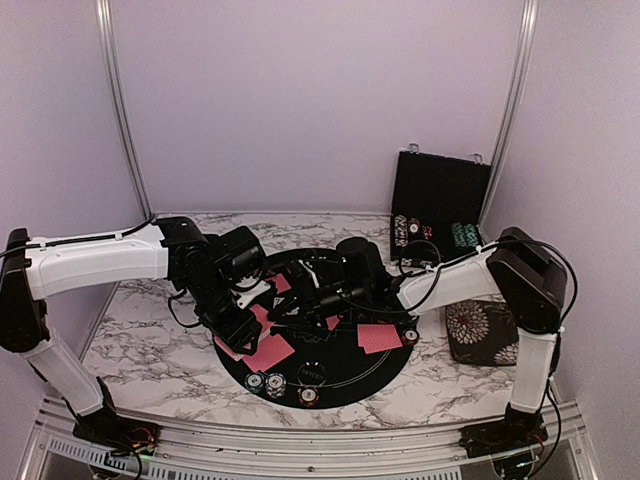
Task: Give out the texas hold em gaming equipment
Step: Pick up the poker card from the face-down deck piles.
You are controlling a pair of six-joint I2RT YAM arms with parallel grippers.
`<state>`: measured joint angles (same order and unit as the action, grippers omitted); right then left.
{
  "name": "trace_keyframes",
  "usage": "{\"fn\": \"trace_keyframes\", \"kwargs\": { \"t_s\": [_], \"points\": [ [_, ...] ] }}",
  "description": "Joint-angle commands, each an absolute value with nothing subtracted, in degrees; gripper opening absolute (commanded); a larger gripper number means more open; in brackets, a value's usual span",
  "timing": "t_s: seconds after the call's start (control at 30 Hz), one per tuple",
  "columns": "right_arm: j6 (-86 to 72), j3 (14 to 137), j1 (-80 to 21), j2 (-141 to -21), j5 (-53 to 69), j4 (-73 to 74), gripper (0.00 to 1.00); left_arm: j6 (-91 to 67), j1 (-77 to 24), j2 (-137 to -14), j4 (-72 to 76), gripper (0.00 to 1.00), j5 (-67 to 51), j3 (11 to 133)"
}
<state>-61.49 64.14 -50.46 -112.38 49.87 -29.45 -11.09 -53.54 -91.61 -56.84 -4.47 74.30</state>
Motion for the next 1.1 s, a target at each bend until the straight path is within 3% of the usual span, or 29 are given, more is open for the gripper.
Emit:
{"fn": "trace_keyframes", "kwargs": {
  "t_s": [0.0,0.33,1.07],
  "points": [
    [-61.5,64.4,-49.8,-111.5,49.7,-30.0,0.12,-10.9,-53.7,-91.2,-56.9,0.51,-4.7,74.0],
    [-61.6,64.0,-49.0,-111.2,49.5,-29.9,0.03,-10.8,-53.7,-91.1,-56.8,0.50,-4.8,74.0],
    [-64.9,61.7,-46.4,-108.5,52.2,-34.5,0.00,-11.1,-53.7,-90.9,-56.8,0.50,-4.4,73.9]
  ]
}}
